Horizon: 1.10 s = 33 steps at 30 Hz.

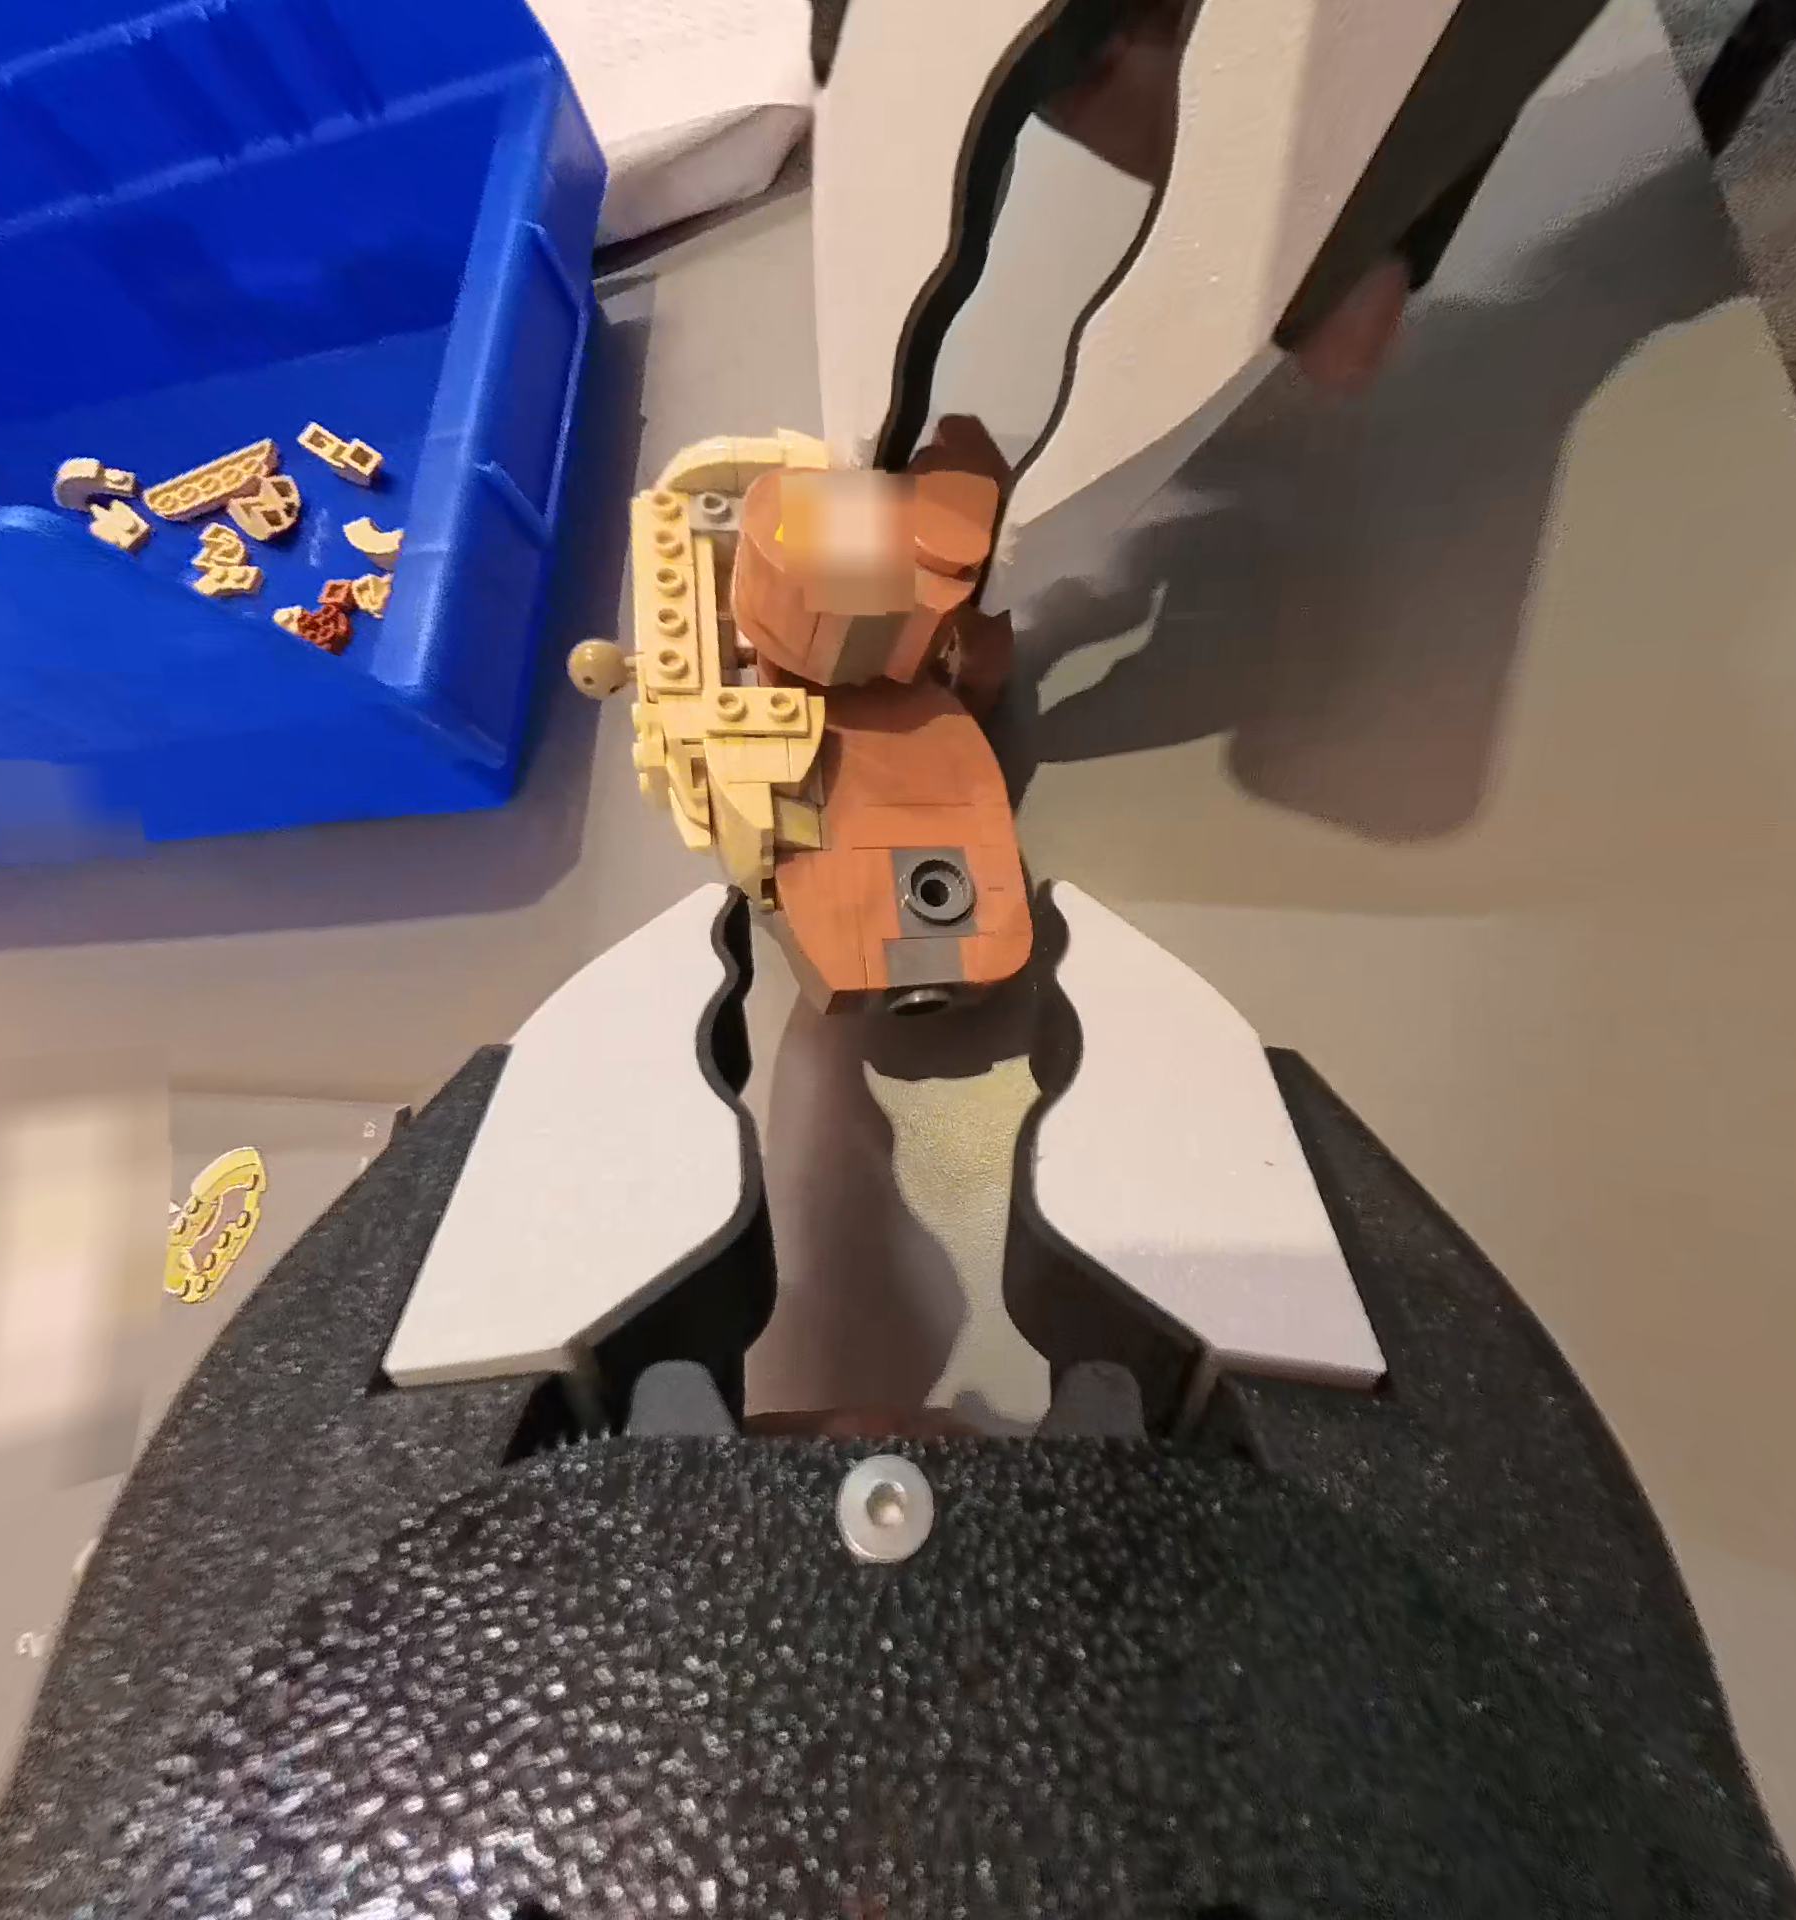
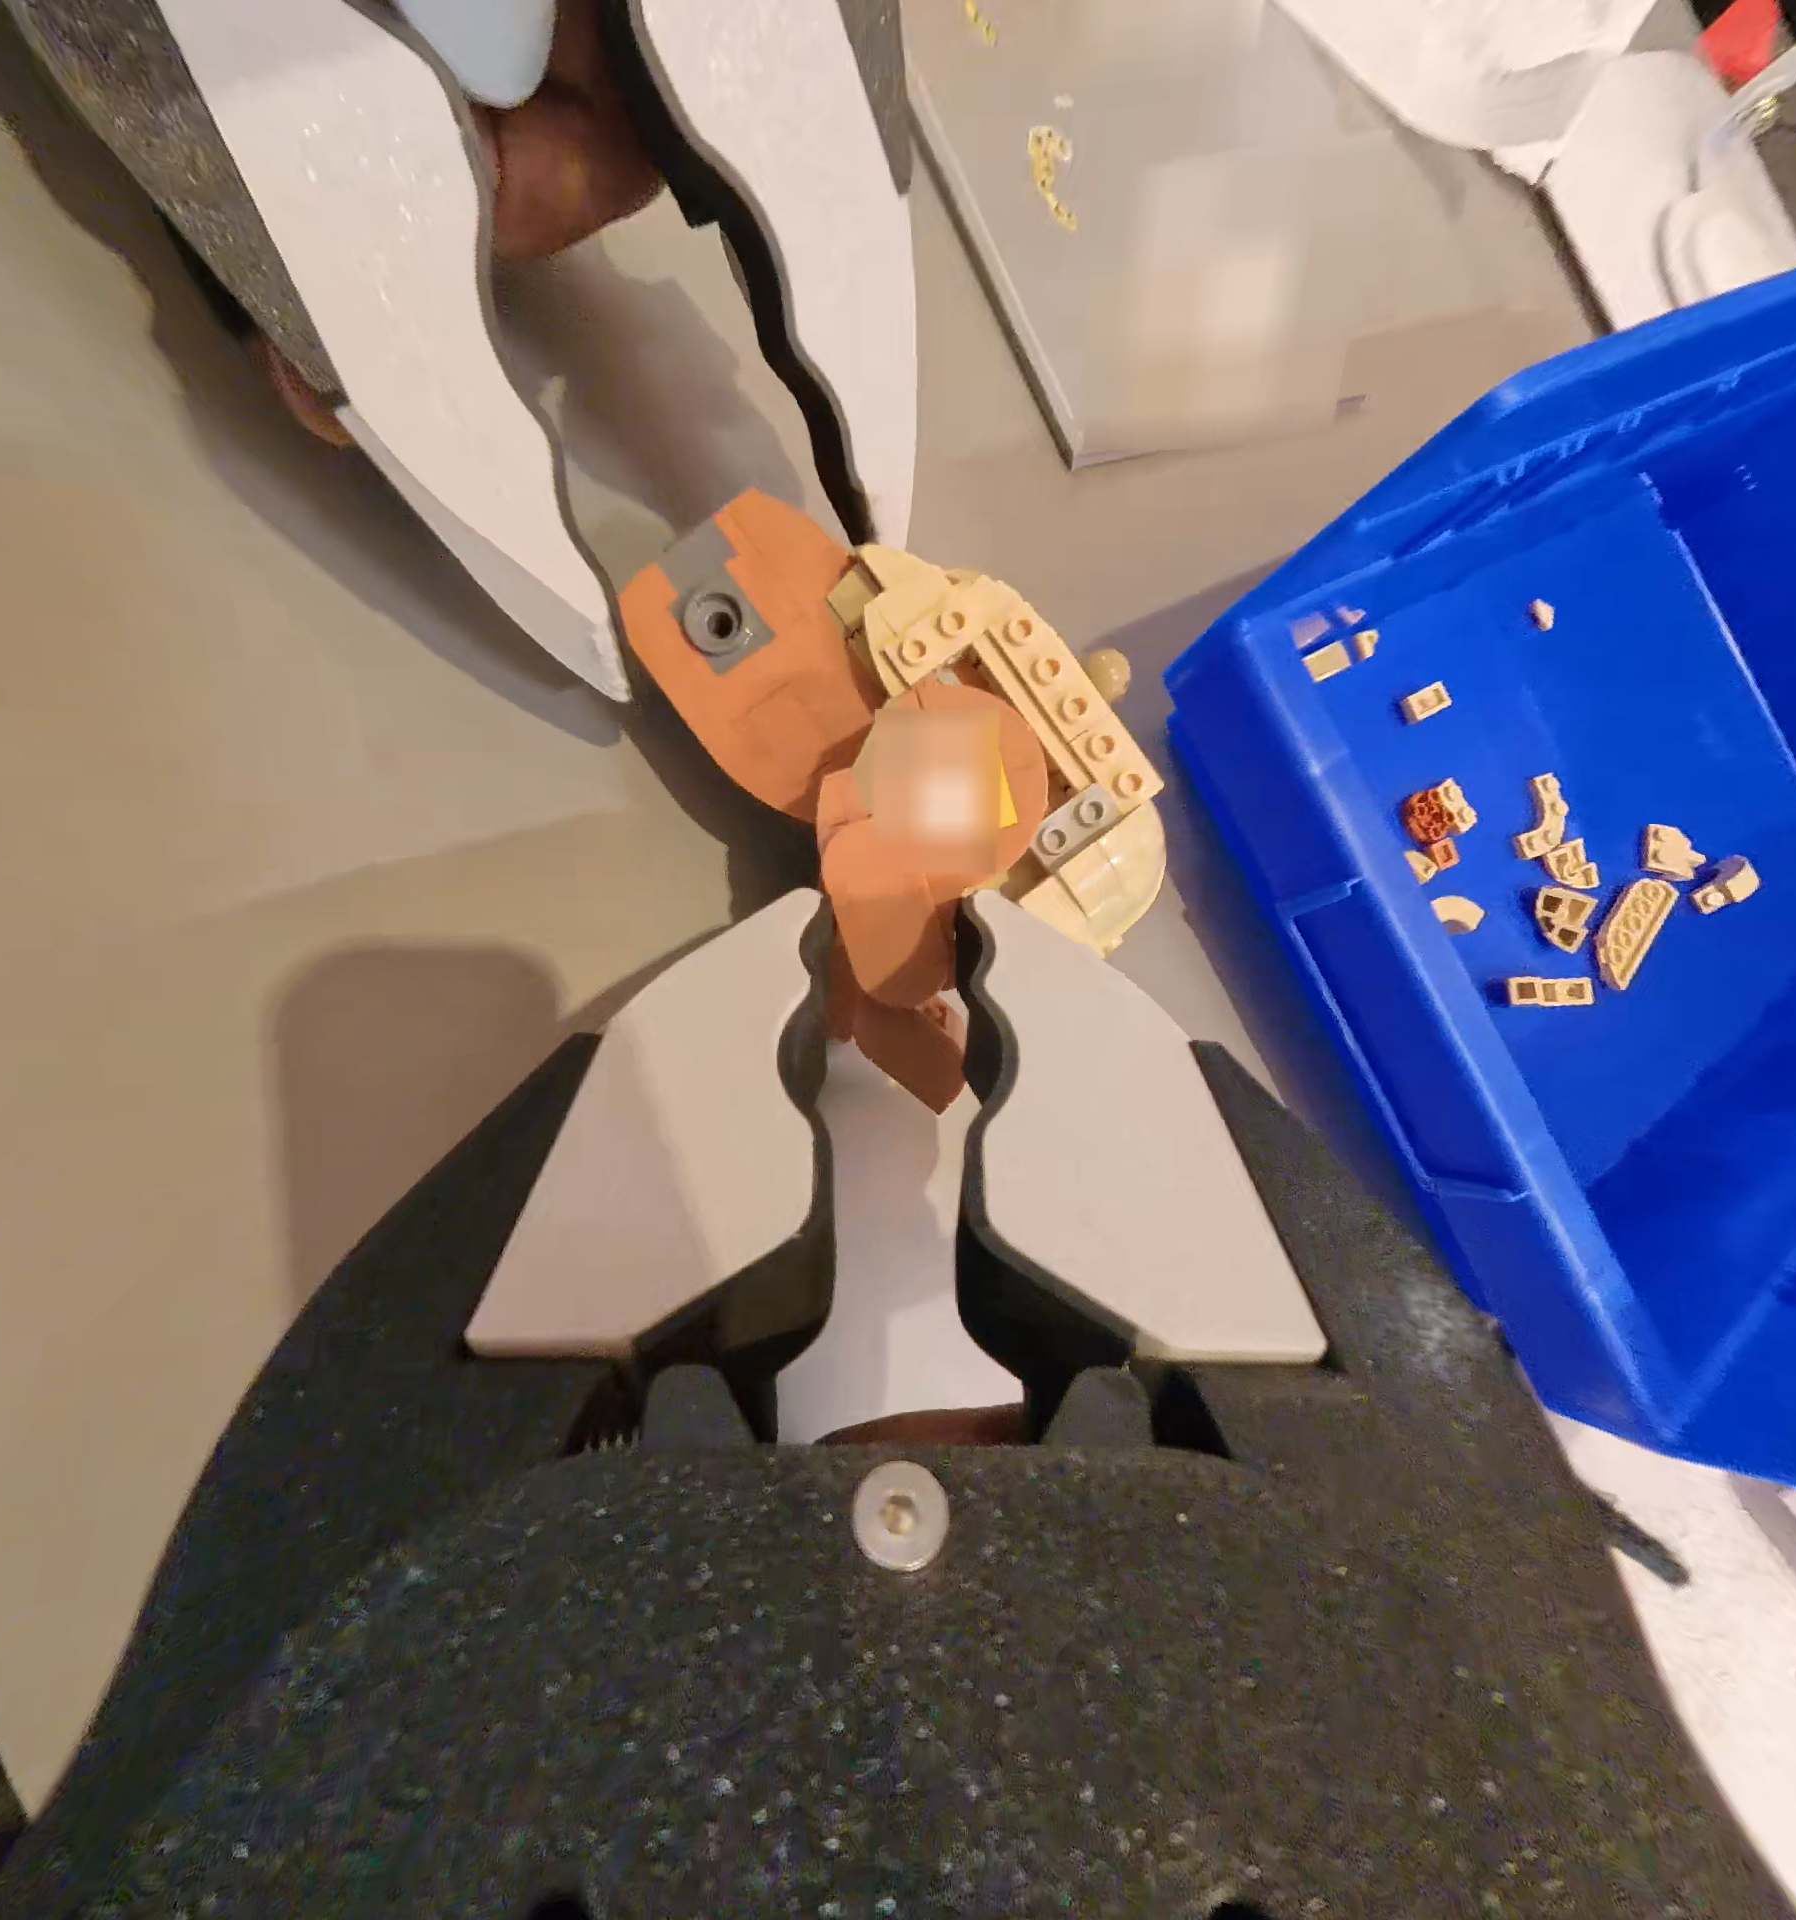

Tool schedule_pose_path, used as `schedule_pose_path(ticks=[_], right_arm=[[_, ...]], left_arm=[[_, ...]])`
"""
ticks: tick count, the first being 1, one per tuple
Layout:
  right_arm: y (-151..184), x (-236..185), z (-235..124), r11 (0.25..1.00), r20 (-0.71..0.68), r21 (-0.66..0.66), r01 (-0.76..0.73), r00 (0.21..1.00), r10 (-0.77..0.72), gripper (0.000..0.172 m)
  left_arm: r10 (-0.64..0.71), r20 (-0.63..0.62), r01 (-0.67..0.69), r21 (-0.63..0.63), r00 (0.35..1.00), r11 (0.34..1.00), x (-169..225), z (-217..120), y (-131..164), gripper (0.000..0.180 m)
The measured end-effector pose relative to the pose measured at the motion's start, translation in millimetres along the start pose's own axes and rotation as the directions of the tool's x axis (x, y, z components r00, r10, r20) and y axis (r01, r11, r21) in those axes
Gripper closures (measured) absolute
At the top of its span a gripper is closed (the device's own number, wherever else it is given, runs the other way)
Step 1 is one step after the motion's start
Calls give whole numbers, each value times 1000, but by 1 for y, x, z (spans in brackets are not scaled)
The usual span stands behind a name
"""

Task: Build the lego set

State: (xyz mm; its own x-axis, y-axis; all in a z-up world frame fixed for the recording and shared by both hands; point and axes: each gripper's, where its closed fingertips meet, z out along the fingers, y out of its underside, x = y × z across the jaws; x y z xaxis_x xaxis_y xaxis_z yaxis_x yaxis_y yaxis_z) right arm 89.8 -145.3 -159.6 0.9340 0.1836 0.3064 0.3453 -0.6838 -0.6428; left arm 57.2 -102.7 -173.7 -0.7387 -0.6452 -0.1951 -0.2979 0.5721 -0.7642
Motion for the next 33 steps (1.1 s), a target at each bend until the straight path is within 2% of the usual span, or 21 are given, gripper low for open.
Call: schedule_pose_path(ticks=[5,16,21,25,29,31,33], right_arm=[[6,4,7,994,21,-101,37,999,-35,151],[2,10,13,983,25,-140,121,993,-119,150],[0,13,14,980,15,-144,136,991,-135,150],[0,12,16,977,16,-155,148,989,-147,150],[0,13,17,975,10,-162,152,988,-152,150],[1,13,17,974,5,-166,154,988,-155,150],[0,14,17,972,-1,-170,162,986,-164,150]], left_arm=[[-72,-74,73,7,995,997,4,-2,4,131],[-148,-101,152,37,984,988,-7,-14,5,129],[-266,-99,275,91,959,957,-23,-20,-4,125],[-437,-119,450,114,891,886,-37,-16,-13,119],[-596,-200,623,116,778,774,-46,-6,-24,113],[-652,-236,685,91,720,723,-47,1,-26,108],[-678,-248,709,59,692,702,-47,8,-25,106]])
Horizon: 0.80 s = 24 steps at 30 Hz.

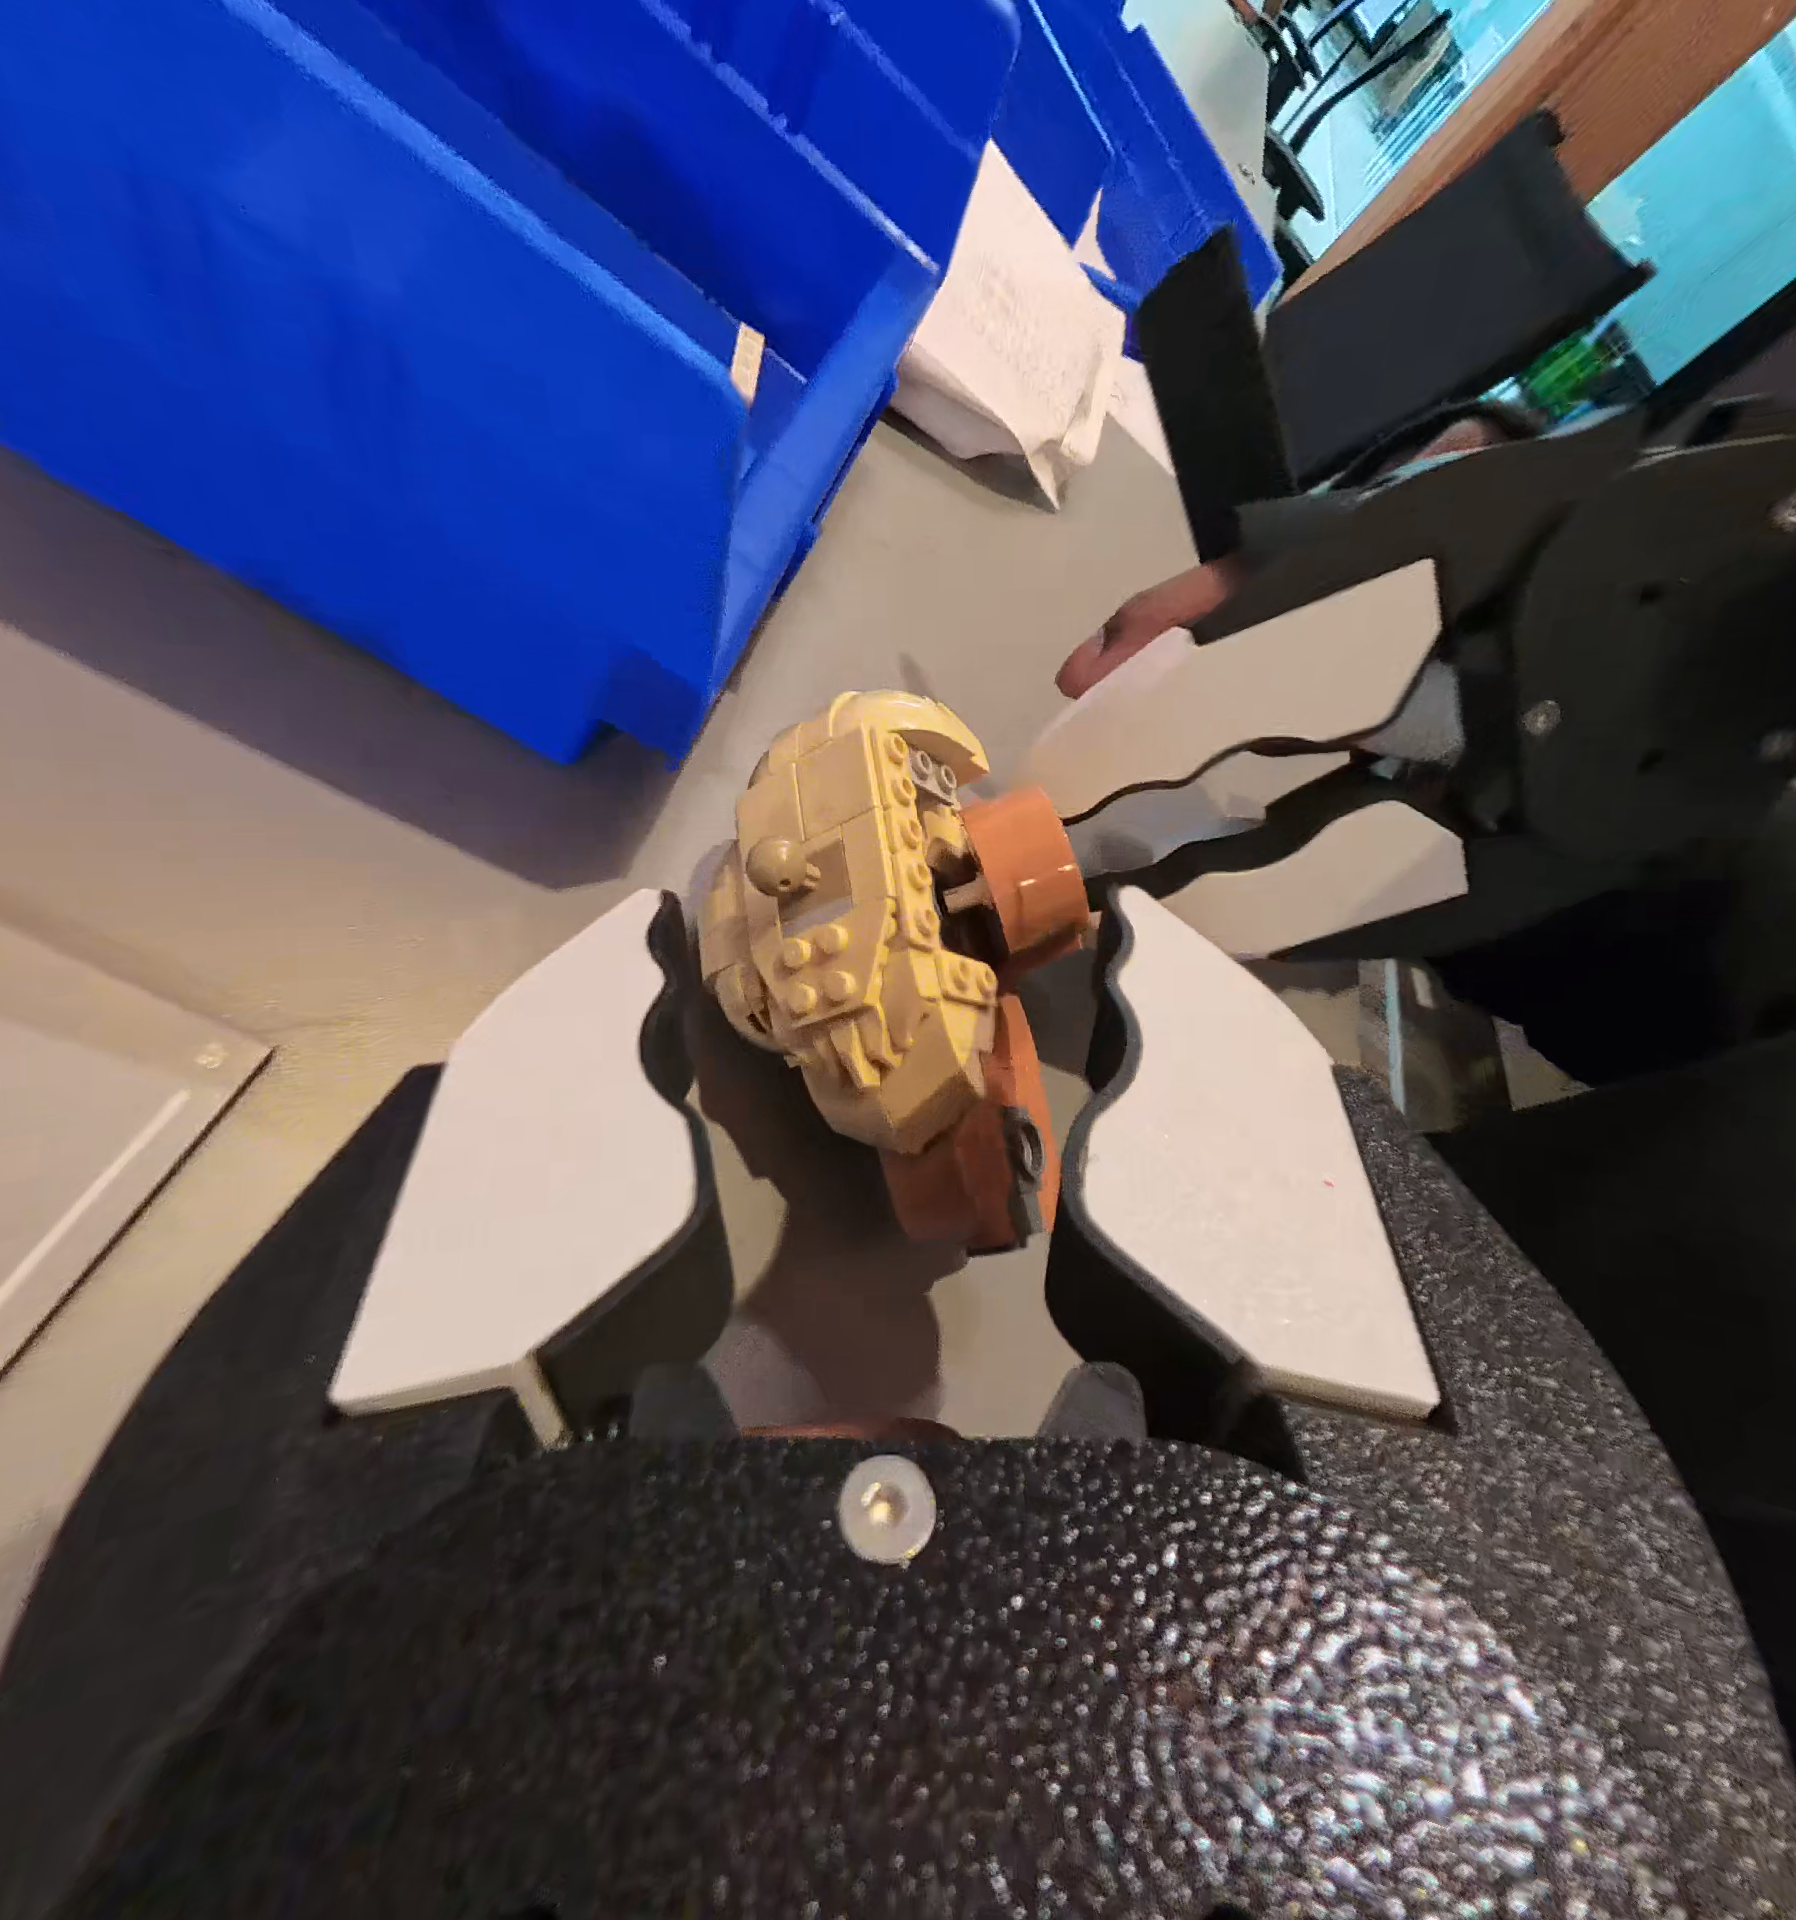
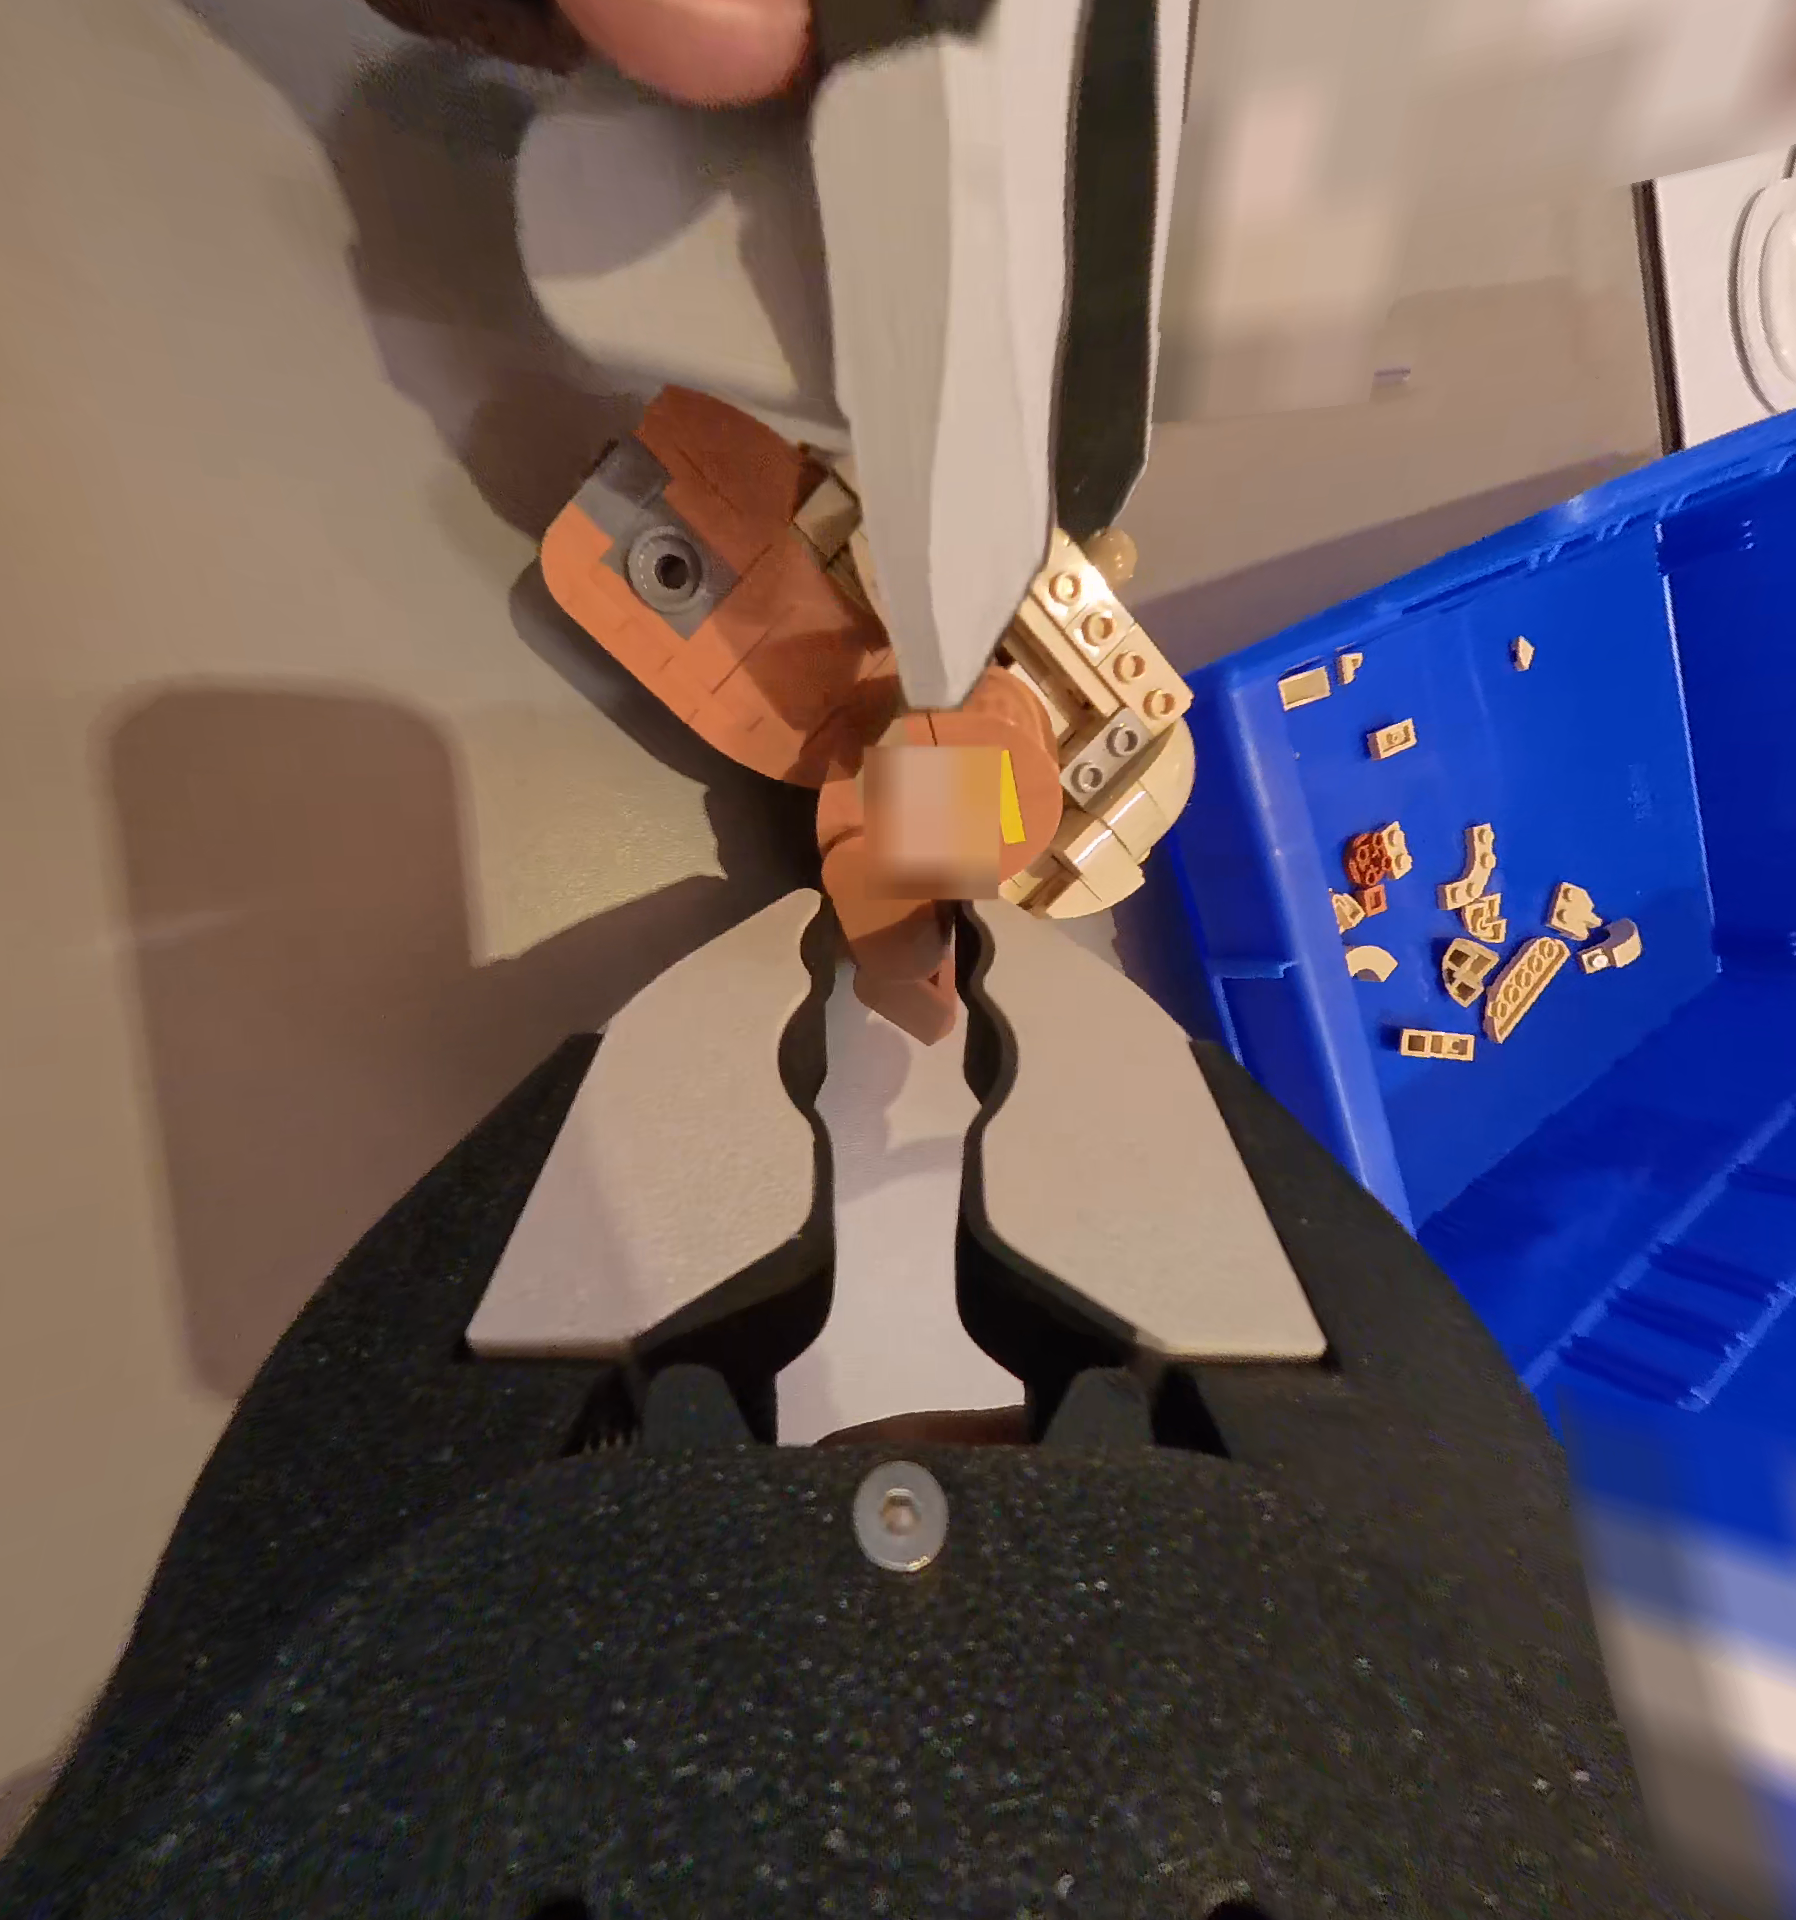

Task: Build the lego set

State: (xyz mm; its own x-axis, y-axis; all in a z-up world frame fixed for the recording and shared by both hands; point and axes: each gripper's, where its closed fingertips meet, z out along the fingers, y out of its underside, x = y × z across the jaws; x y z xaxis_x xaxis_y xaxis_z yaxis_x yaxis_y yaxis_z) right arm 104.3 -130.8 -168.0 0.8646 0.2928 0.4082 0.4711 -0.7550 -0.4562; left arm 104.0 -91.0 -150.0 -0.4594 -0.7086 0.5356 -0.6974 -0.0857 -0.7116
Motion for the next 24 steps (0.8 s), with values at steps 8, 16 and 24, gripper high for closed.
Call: schedule_pose_path(ticks=[8,16,24], right_arm=[[1,1,0,1000,-20,-3,20,1000,-20,150],[-1,0,-1,999,-30,1,36,999,-36,150],[0,-7,-10,996,-84,5,94,992,-93,147]], left_arm=[[-84,-53,80,-67,995,995,0,16,8,98],[-97,-97,91,-71,991,993,1,17,10,100],[21,-69,-24,-38,997,999,6,15,15,111]])
